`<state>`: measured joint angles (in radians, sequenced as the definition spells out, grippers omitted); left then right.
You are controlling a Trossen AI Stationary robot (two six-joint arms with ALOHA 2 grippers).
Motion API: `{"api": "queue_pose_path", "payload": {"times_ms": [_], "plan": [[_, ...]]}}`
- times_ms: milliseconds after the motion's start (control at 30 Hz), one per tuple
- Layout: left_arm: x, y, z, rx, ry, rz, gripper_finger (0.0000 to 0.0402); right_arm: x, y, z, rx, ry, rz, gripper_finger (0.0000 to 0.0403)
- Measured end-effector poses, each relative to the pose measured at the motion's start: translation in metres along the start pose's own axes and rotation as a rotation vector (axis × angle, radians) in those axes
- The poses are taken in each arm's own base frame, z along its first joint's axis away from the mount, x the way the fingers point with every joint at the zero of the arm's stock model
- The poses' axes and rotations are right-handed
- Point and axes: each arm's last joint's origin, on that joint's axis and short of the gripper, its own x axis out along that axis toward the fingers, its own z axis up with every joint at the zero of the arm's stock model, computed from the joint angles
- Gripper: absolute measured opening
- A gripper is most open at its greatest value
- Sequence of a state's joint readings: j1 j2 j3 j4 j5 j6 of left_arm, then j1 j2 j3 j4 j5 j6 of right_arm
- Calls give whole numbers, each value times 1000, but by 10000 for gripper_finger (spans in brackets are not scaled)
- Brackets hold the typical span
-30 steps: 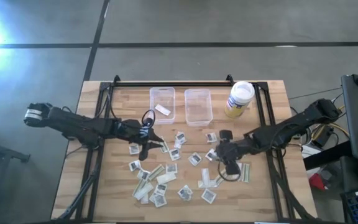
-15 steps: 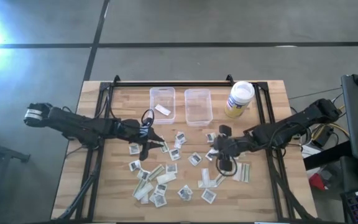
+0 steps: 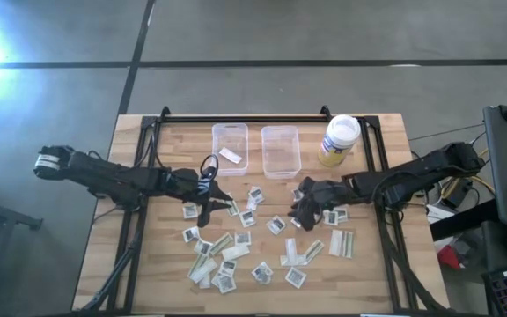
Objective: Pick & Place First Aid Supplies
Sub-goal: Put the gray towelette pack into the right transparent bin
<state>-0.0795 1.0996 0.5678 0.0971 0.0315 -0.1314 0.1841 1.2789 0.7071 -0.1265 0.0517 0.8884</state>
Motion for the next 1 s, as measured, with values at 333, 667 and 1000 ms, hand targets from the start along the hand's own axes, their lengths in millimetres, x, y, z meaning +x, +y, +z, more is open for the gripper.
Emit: {"api": "queue_pose_path", "payload": {"times_ms": [333, 667, 1000], "plan": [[0, 0, 0, 0, -2, -1, 97, 35, 0, -2, -4, 71, -55, 171], [0, 0, 0, -1, 1, 0, 97, 65, -18, 9, -21, 161, -172, 171], [0, 0, -1, -1, 8, 1, 97, 97, -36, 9, 14, 208, -137, 171]]}}
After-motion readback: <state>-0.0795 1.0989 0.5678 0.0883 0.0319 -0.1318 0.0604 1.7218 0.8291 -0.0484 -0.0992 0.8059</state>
